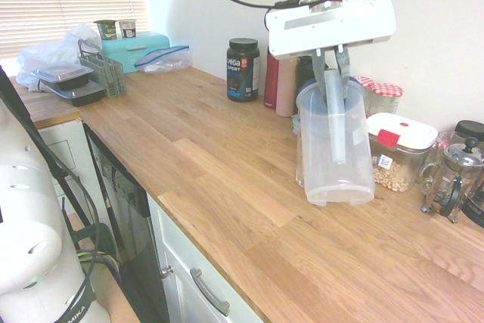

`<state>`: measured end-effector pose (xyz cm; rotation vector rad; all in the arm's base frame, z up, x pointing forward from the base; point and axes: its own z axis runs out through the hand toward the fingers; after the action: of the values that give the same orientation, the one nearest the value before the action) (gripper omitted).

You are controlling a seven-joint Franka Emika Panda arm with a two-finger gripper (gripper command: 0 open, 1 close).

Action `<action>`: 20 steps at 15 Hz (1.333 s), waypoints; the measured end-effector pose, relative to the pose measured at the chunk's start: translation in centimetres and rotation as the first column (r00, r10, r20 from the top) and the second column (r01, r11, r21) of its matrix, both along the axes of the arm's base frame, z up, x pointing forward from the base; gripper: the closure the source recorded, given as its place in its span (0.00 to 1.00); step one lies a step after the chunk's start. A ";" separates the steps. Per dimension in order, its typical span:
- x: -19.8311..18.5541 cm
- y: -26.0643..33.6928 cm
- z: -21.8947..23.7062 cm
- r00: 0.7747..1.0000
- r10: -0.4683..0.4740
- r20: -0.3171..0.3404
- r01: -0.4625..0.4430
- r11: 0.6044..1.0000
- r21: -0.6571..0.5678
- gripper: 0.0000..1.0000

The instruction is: Pour me some water

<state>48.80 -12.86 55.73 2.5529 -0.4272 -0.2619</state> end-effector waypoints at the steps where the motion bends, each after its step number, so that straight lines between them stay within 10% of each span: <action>1: 0.6 -0.2 -0.9 1.000 -0.013 -0.023 0.013 1.000 -0.008 1.00; 9: -0.5 -0.7 0.9 0.998 -0.012 -0.066 0.011 1.000 -0.025 1.00; 15: -9.6 -6.5 1.9 0.983 -0.019 0.182 -0.010 0.987 0.158 1.00; 20: -15.5 -10.0 -0.1 0.918 -0.173 0.358 0.027 0.925 0.380 1.00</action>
<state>33.30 -22.82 55.63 2.9648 -0.7200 0.1493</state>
